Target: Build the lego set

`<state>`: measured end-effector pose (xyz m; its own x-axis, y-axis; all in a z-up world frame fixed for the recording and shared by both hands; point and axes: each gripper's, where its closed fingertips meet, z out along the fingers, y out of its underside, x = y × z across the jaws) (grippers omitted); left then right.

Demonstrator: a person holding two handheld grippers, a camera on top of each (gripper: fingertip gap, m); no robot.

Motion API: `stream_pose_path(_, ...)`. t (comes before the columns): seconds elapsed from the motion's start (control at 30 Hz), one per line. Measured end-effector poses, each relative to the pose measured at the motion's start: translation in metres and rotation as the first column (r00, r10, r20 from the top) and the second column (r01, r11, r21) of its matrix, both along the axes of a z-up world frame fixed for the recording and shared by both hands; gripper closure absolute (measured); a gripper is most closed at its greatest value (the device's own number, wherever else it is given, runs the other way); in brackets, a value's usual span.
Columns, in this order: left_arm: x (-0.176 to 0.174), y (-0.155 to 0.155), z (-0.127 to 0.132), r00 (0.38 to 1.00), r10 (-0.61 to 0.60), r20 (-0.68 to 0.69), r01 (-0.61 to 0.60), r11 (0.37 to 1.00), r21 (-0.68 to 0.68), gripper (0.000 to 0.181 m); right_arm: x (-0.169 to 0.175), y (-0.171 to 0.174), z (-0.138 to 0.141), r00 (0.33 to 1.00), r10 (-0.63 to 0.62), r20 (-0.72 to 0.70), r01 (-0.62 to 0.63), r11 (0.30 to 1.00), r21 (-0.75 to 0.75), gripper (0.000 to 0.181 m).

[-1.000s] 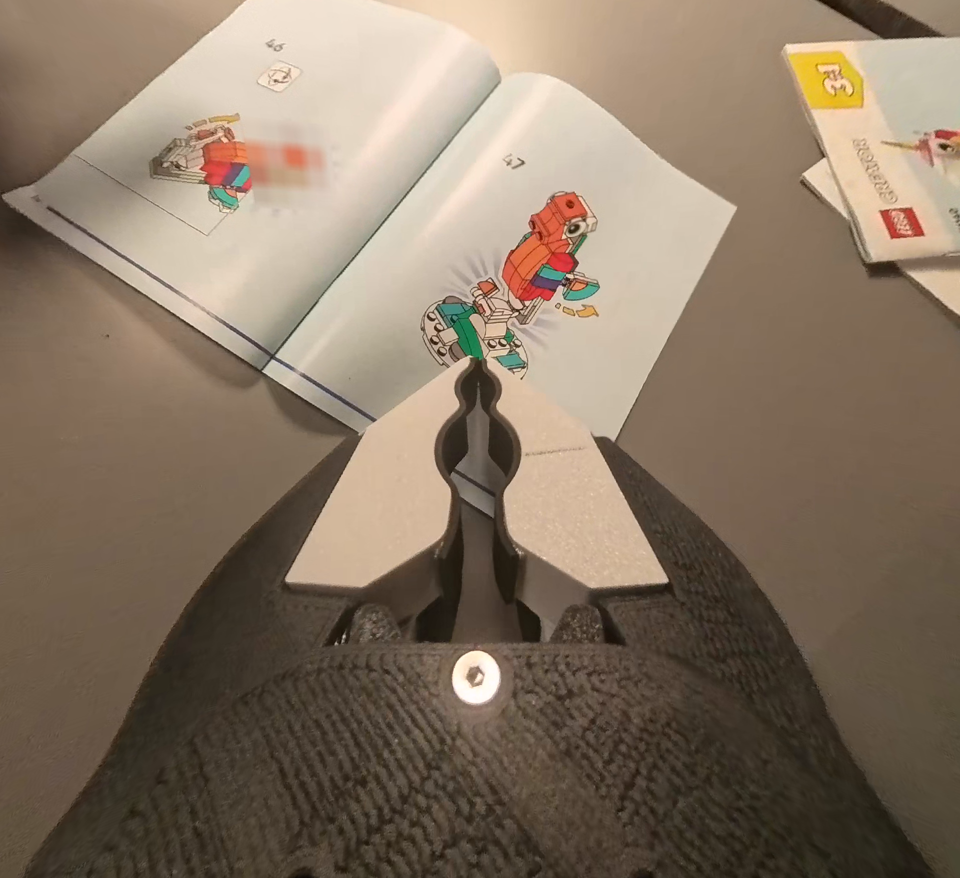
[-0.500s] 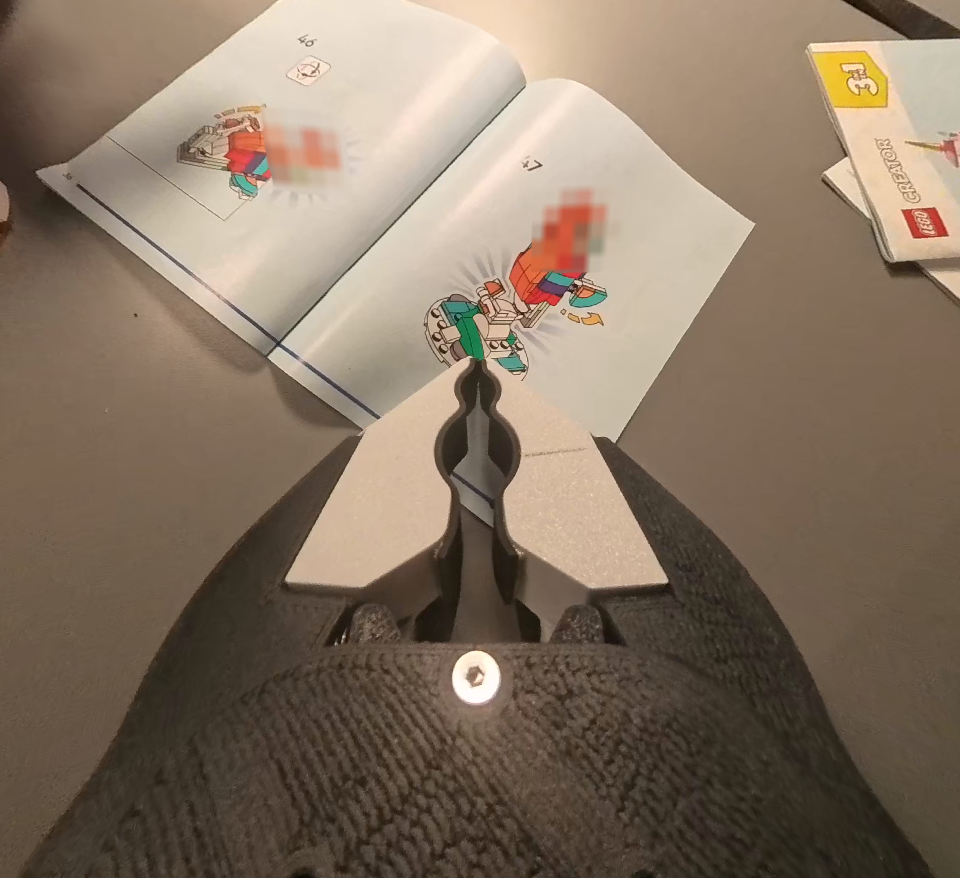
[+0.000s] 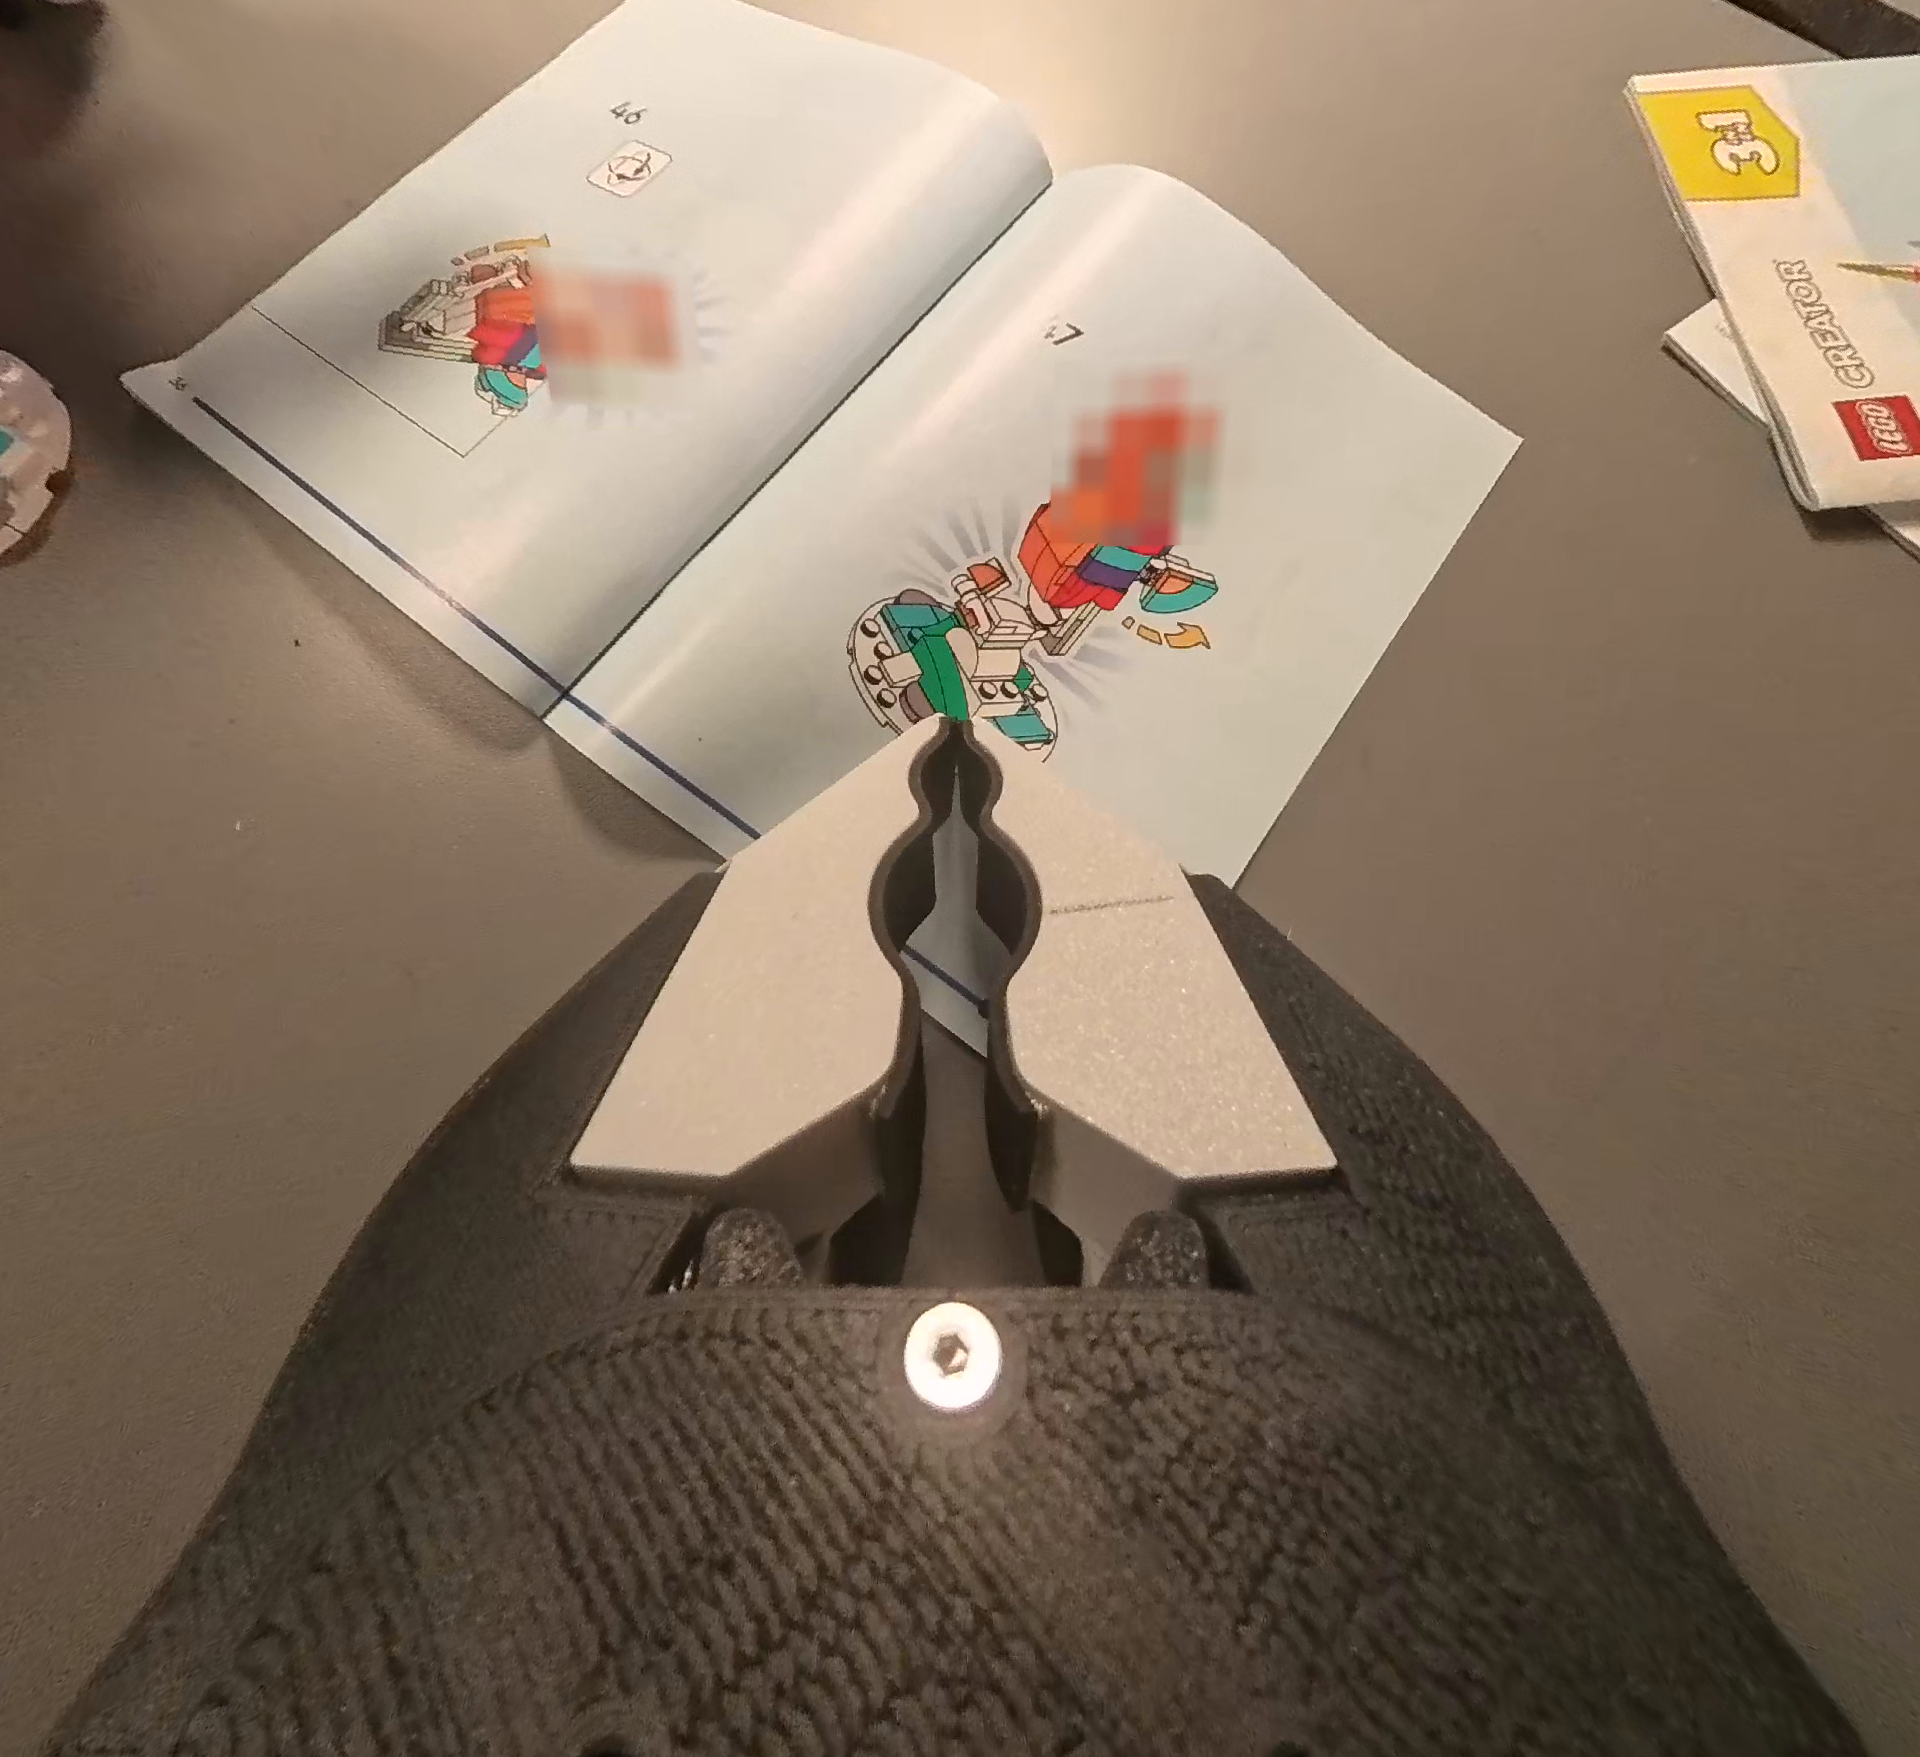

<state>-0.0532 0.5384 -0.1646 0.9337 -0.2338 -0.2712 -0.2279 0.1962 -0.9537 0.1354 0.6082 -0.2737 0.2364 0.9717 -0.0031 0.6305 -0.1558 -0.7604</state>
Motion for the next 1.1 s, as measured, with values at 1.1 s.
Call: stream_pose_path(1.1, 0.0010, 0.0009, -0.0019, 1.000, -0.005, -0.007, 0.005, 1.000, -0.012, 0.154, -0.0004, 0.0002, 0.0000, 1.000, 0.000, -0.010, 0.000, 1.000, -0.007, 0.181)
